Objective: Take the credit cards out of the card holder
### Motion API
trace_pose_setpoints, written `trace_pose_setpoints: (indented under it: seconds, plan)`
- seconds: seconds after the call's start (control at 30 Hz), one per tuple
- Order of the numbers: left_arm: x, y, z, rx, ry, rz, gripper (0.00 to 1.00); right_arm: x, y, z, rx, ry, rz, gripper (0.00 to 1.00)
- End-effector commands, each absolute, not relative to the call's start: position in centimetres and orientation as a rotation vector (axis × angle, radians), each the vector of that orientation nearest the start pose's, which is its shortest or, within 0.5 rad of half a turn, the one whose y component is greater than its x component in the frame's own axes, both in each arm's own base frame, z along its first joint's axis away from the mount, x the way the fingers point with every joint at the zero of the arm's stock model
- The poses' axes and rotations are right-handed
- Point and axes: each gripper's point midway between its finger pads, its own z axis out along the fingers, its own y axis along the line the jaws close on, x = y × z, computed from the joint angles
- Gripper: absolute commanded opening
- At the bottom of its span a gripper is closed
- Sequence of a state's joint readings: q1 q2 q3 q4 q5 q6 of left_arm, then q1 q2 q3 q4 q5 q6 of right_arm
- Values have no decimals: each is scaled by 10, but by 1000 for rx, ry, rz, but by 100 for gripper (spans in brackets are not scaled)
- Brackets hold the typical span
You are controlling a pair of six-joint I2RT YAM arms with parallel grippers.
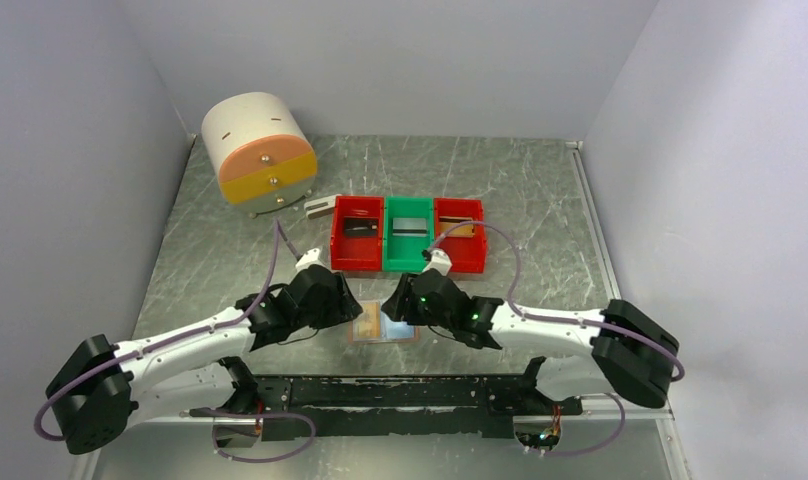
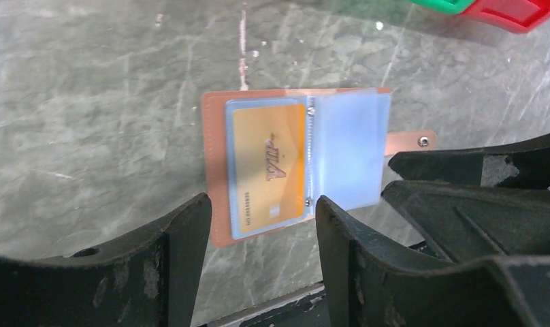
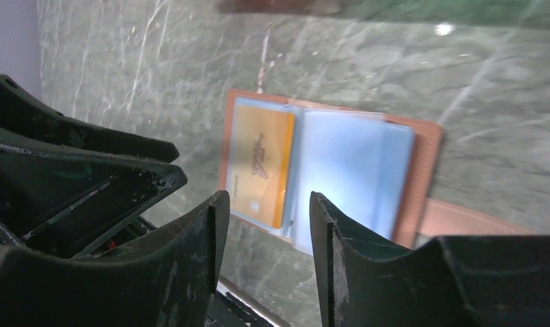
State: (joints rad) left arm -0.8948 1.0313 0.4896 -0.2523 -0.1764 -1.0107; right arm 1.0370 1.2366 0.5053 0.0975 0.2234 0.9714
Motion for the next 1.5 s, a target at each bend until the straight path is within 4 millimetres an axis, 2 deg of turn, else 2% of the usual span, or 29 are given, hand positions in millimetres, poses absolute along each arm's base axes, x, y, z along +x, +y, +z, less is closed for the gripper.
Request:
trace_pose_setpoints:
  seconds: [0.0,0.3,0.47,0.9,1.2,1.47]
  plan:
    - [175,-206,62,-321,2451,-606,62,176,332,90,-64,2316,971,49]
    - [175,-211,66,-279,2452,-632,57,171,345,56,-66,2433,940,42]
    - [174,-222,70,-236,2442,-700,54,171,342,44,-56,2467,912,39]
    - [170,-244,63,-128,2482,-786,48,171,330,22,8,2519,943,35]
    - [167,-241,40,-123,2572,-691,42,168,323,10,47,2543,946,30]
    - [163,-245,34,-87,2592,-713,36,169,328,22,28,2510,989,27]
